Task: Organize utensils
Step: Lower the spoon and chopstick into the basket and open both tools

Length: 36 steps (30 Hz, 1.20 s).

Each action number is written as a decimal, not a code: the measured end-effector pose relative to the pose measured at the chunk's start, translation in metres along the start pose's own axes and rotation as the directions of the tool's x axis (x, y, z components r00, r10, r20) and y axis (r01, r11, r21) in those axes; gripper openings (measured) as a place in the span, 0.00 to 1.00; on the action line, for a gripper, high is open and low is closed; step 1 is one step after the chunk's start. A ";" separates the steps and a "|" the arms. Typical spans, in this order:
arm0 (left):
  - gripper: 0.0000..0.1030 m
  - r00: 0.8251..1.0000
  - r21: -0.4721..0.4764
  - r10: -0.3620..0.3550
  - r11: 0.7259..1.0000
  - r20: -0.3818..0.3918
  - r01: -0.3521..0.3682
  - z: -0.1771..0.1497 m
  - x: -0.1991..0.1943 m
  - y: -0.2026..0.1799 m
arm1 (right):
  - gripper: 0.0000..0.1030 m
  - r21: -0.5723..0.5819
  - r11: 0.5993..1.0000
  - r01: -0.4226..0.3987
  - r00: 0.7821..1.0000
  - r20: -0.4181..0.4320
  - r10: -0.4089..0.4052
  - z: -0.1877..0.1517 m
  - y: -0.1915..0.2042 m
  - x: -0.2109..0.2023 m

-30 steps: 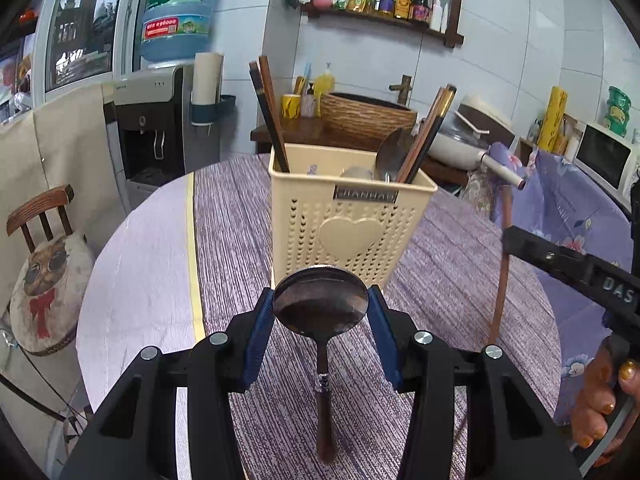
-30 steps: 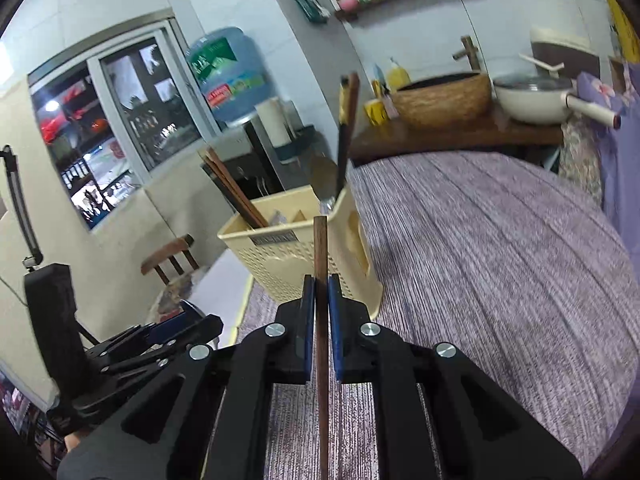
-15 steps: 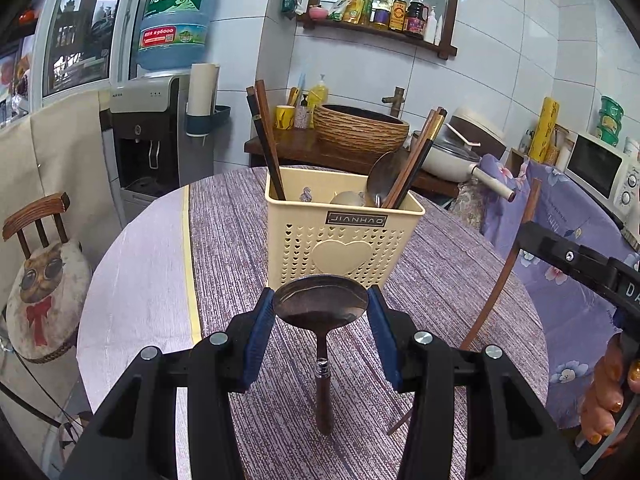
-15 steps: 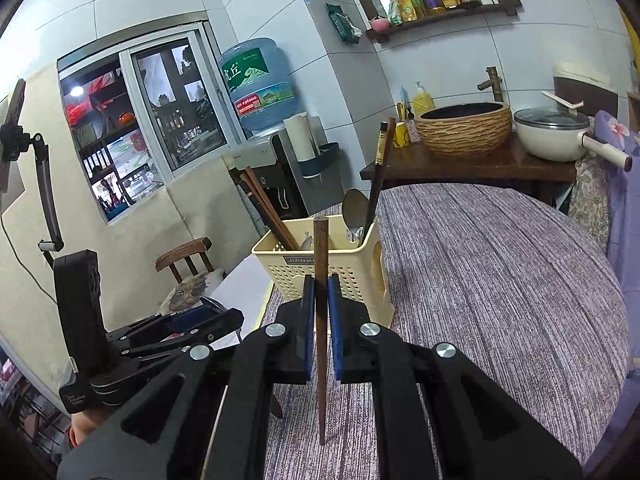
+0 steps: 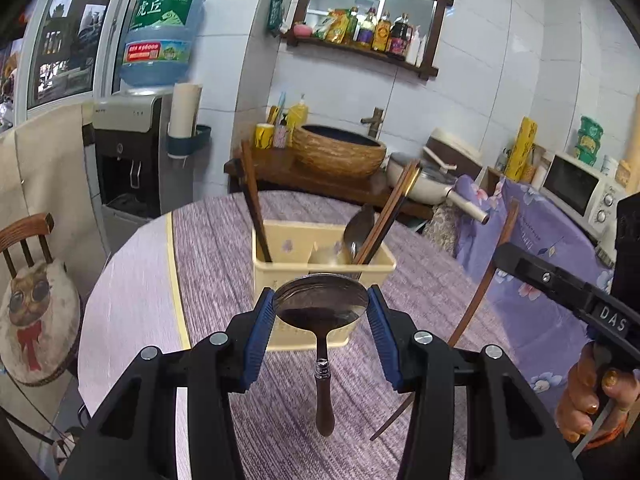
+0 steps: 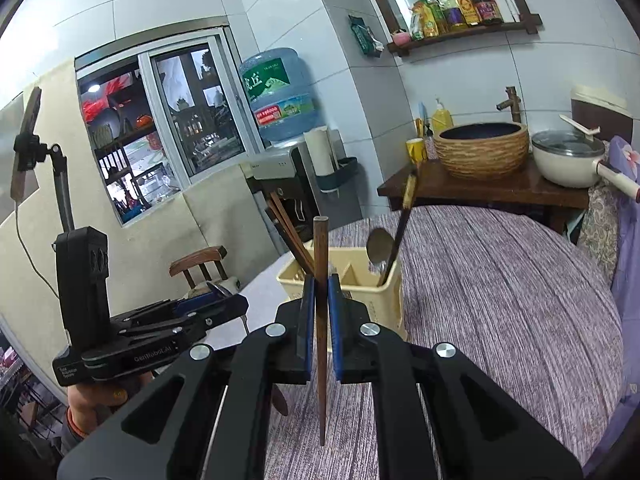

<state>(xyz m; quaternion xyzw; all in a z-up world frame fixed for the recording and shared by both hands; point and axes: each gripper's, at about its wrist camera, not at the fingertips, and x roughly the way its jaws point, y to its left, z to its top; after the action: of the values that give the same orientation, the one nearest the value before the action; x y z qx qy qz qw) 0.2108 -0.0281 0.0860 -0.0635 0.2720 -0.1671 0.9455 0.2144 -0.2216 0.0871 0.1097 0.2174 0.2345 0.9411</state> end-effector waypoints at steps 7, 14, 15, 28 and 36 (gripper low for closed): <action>0.45 0.985 -0.006 0.032 0.999 0.172 -0.031 0.069 -0.025 -0.002 | 0.08 -0.058 0.998 0.012 0.992 0.126 -0.005 0.059 0.017 -0.015; 0.45 0.973 -0.061 0.075 0.996 0.220 -0.063 0.113 0.003 0.004 | 0.08 -0.051 0.994 0.096 0.964 0.254 -0.080 0.120 0.020 -0.003; 0.45 0.972 -0.063 0.083 0.995 0.220 -0.071 0.114 0.010 0.005 | 0.08 -0.054 0.992 0.114 0.960 0.262 -0.096 0.122 0.020 0.002; 0.45 0.980 -0.036 0.131 0.991 0.151 -0.126 0.052 0.076 0.016 | 0.08 -0.074 0.974 0.213 0.961 0.194 -0.196 0.059 -0.002 0.080; 0.45 0.983 0.003 0.150 0.989 0.104 -0.151 0.025 0.093 0.017 | 0.08 -0.075 0.973 0.219 0.968 0.141 -0.208 0.029 -0.010 0.098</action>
<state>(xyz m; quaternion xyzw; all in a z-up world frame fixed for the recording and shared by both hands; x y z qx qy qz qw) 0.3030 -0.0443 0.0581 -0.0463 0.2257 -0.0934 0.9686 0.3101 -0.1852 0.0746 0.0587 0.1542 0.1335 0.9772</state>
